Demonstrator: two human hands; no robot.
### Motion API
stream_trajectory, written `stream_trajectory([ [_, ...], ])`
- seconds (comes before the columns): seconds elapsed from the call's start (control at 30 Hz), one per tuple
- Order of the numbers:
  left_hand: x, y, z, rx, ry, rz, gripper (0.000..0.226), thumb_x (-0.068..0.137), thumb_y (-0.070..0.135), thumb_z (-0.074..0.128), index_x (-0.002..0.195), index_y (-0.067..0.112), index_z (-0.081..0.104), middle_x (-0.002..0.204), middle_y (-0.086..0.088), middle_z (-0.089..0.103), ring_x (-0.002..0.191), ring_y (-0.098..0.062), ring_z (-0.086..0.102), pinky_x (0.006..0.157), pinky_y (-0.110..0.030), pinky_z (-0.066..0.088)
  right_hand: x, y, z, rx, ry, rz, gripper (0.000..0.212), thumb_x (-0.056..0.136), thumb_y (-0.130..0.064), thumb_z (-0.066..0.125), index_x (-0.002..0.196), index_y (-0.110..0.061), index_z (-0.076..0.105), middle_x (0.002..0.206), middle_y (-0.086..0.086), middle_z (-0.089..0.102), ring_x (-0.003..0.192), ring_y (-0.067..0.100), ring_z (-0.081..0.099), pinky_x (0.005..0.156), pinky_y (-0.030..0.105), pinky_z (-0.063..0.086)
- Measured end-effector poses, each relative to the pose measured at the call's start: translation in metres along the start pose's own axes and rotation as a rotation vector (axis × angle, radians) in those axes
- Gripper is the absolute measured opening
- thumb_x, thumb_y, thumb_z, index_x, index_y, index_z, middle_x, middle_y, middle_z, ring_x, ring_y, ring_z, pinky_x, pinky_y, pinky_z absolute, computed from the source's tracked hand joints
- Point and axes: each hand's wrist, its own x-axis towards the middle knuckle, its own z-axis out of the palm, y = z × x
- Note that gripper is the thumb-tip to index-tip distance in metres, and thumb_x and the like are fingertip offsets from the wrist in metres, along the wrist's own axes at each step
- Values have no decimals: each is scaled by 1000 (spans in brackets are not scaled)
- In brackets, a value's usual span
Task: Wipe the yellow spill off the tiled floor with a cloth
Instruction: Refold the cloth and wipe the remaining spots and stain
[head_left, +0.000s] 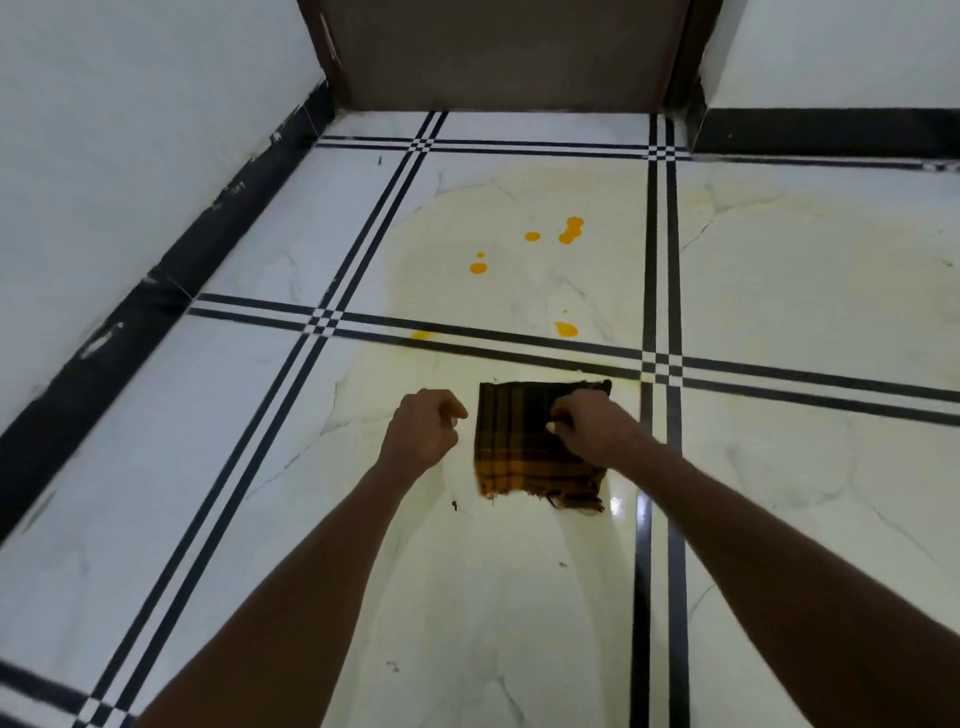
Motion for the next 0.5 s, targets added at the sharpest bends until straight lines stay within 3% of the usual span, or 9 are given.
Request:
stream_trajectory([
  [0.07,2,7,-9,19,-12,-54,29,79,-8,67,96,13,77,95,-4,76,90,-20,71,85,-40,60,0,-3,7,17,-24,12,38,104,-31,58,140,-16,58,139,11,57,126,27,58,107,43,51],
  [0.13,1,9,-12,47,-18,-104,23,85,-2,68,99,15,76,101,-3,75,97,-22,71,88,-39,59,-1,-1,17,-37,-56,17,59,106,-34,53,160,-18,35,165,12,34,153,34,32,124,49,34],
  [0.2,14,1,-10,59,-8,-119,21,91,7,69,111,13,73,116,-6,72,112,-26,67,98,-34,52,9,10,28,-115,-35,3,69,108,-44,43,166,-20,15,175,10,10,162,33,5,131,52,15],
  [0.27,31,-16,-1,105,15,-129,36,96,17,69,130,11,65,138,-11,63,133,-29,54,110,-35,41,20,25,45,-201,23,-63,73,104,-59,24,166,-23,8,175,7,-5,162,32,-9,131,56,9],
  [0.33,49,-43,14,170,77,-136,51,99,26,65,145,10,53,155,-13,48,147,-32,39,119,-44,34,38,34,68,-252,198,-138,73,104,-61,16,166,-23,14,175,7,-2,162,32,-7,130,58,11],
  [0.4,65,-68,19,186,223,-126,52,102,29,60,148,8,49,160,-16,41,151,-35,32,121,-52,33,60,38,77,-306,391,-156,68,107,-55,26,165,-22,22,175,9,9,163,32,-1,129,59,11],
  [0.5,56,-126,15,237,378,-221,52,105,32,50,149,3,45,160,-21,39,152,-40,31,123,-57,30,98,29,76,-366,446,-140,69,105,-54,31,164,-18,29,173,14,18,162,37,7,129,60,9],
])
